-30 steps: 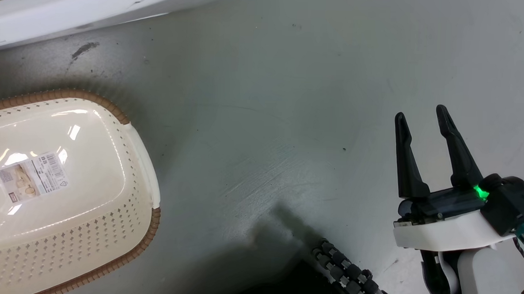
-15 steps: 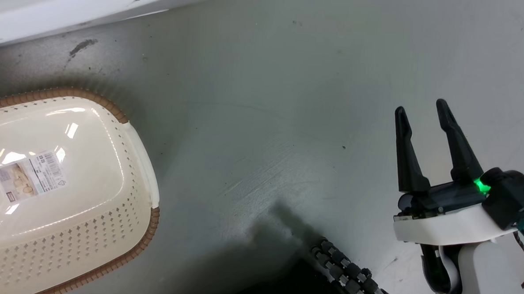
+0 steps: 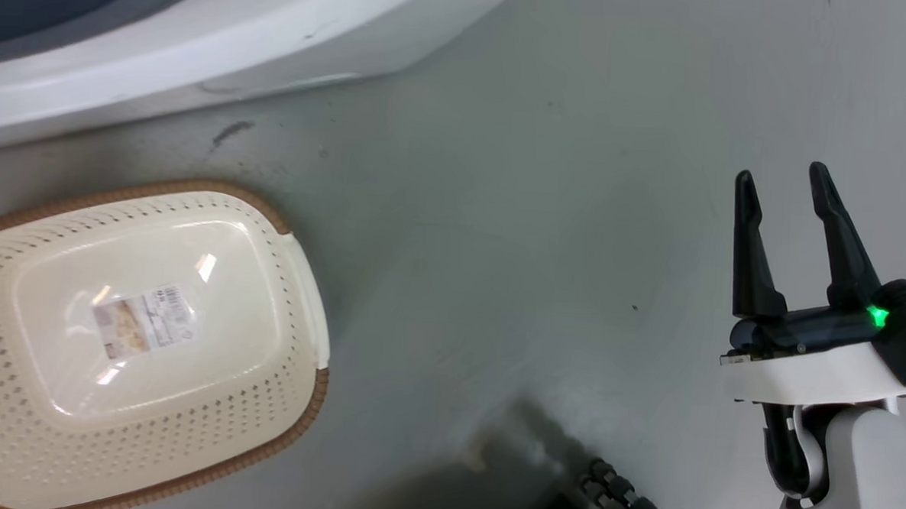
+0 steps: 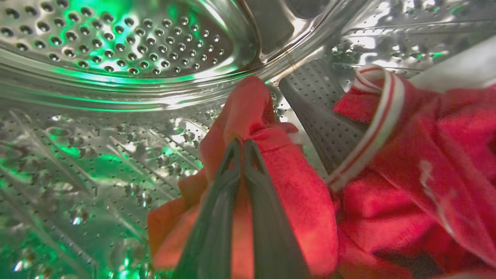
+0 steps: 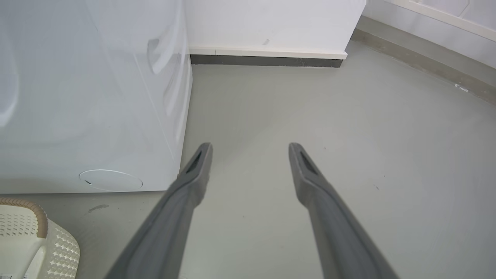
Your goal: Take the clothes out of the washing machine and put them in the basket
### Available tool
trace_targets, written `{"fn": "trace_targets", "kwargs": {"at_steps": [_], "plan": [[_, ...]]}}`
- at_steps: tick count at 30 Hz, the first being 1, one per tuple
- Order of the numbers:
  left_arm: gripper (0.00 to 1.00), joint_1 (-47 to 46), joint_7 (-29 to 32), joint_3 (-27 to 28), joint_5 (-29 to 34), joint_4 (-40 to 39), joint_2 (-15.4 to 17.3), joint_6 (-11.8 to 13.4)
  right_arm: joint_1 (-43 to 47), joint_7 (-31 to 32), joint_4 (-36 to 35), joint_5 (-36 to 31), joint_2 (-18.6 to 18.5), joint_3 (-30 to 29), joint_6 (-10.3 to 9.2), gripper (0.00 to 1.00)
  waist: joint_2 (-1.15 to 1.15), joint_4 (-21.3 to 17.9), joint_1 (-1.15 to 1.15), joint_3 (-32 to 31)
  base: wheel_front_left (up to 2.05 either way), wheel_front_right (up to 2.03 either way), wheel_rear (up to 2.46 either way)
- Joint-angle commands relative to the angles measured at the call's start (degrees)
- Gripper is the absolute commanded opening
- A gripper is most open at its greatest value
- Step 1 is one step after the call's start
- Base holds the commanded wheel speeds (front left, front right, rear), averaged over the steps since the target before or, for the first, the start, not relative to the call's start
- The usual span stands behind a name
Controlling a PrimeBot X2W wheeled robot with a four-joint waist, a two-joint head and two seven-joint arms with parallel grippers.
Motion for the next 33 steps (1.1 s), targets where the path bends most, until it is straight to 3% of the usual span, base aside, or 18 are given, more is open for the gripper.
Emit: {"fn": "trace_targets", "kwargs": {"at_steps": [1, 14, 19, 24, 25, 33], "plan": [[0.0, 1.7, -2.2, 0.0, -0.3, 0.4, -0.8, 0.2, -0.2, -0.1, 0.2, -0.5, 0.0, -0.5, -0.06, 1.0, 0.0, 2.4, 0.0, -3.2, 0.0, 0.0, 0.0], [0.0, 21.8, -24.6, 0.6, -5.4, 3.9, -11.2, 3.2, 3.8, -0.1, 2.3, -4.6, 0.0, -3.2, -0.06, 1.0, 0.0, 9.1, 0.0, -17.2, 0.0, 0.0, 0.0], [0.0, 28.7, -28.0, 2.2, -6.7, 1.3, -13.8, 5.6, 5.3, -0.1, 2.6, -5.7, 0.0, -3.8, -0.06, 1.0, 0.0, 10.8, 0.0, -21.9, 0.0, 0.0, 0.0], [0.0, 36.3, -28.3, 7.2, -6.3, -10.1, -13.8, 9.4, 7.2, -0.1, 3.1, -7.1, 0.0, -4.8, -0.05, 1.0, 0.0, 12.8, 0.0, -26.2, 0.0, 0.0, 0.0], [0.0, 41.5, -28.2, 9.8, -4.6, -16.9, -13.0, 10.5, 7.7, -0.1, 3.2, -7.8, 0.0, -5.2, -0.06, 1.0, 0.0, 13.8, 0.0, -27.9, 0.0, 0.0, 0.0], [0.0, 53.7, -28.2, 15.8, 0.1, -32.3, -12.7, 12.9, 8.9, -0.1, 3.9, -8.2, 0.0, -5.2, -0.06, 1.0, 0.0, 16.0, 0.0, -32.5, 0.0, 0.0, 0.0]]}}
